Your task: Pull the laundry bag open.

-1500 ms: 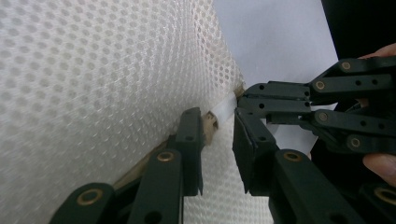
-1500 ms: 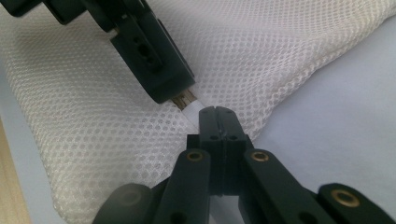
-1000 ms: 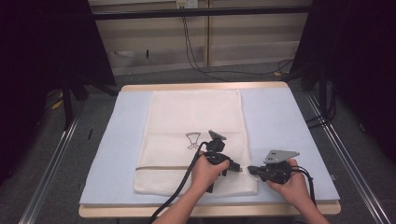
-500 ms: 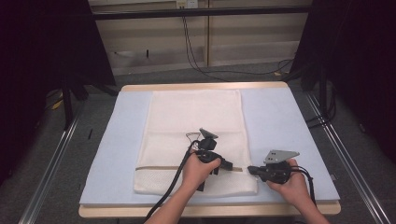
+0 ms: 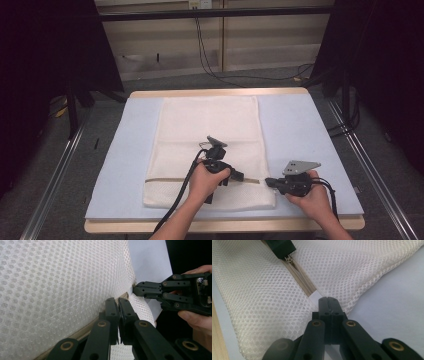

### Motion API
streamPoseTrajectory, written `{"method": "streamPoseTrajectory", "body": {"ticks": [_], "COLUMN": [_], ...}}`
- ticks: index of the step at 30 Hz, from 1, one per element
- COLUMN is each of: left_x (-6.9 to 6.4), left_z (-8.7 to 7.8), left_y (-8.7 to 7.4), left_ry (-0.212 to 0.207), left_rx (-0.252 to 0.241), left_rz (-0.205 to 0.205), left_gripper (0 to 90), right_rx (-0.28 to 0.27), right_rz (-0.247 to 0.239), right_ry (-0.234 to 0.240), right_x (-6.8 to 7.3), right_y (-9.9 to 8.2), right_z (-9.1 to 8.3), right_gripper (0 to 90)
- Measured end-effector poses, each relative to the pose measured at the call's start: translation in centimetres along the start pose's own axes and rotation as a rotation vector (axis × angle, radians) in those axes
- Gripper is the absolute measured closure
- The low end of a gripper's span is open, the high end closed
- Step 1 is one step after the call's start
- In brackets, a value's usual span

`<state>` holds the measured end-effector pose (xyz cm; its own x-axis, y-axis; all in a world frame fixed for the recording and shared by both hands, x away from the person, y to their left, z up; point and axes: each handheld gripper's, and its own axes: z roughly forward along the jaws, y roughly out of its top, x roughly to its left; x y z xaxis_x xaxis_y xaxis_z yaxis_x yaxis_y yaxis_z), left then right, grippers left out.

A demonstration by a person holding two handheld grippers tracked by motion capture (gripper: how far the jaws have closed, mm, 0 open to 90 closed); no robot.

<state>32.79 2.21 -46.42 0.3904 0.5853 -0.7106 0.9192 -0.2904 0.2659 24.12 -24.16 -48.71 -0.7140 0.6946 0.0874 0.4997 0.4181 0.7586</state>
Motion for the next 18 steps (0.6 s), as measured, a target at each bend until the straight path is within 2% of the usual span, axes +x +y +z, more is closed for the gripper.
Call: {"method": "streamPoseTrajectory", "body": {"ticks": [2, 3, 7, 8, 14, 18], "left_x": [0.16, 0.18, 0.31, 0.29, 0.68, 0.72], "left_z": [-0.08, -0.12, -0.24, -0.25, -0.76, -0.85], "left_y": [0.04, 0.02, -0.03, -0.06, -0.10, -0.18], "left_ry": [-0.016, -0.002, -0.007, 0.003, -0.017, 0.002], "left_rx": [0.011, 0.011, 0.011, 0.003, 0.008, -0.001], "left_rz": [0.001, 0.003, 0.002, 0.002, -0.010, -0.004], "left_gripper": [87.4, 87.4, 87.4, 87.4, 87.4, 87.4], "right_rx": [0.000, 0.002, 0.000, 0.000, -0.001, -0.001], "right_rz": [0.000, 0.000, 0.000, 0.001, 0.000, 0.001], "right_ry": [0.000, 0.001, 0.000, 0.001, 0.001, 0.002], "right_x": [0.00, -0.01, -0.03, -0.04, -0.07, -0.07], "right_y": [0.00, 0.00, -0.01, -0.01, -0.02, -0.02], "right_z": [0.00, -0.02, 0.00, 0.00, 0.01, 0.01], "right_gripper": [90.0, 90.0, 90.0, 90.0, 90.0, 90.0]}}
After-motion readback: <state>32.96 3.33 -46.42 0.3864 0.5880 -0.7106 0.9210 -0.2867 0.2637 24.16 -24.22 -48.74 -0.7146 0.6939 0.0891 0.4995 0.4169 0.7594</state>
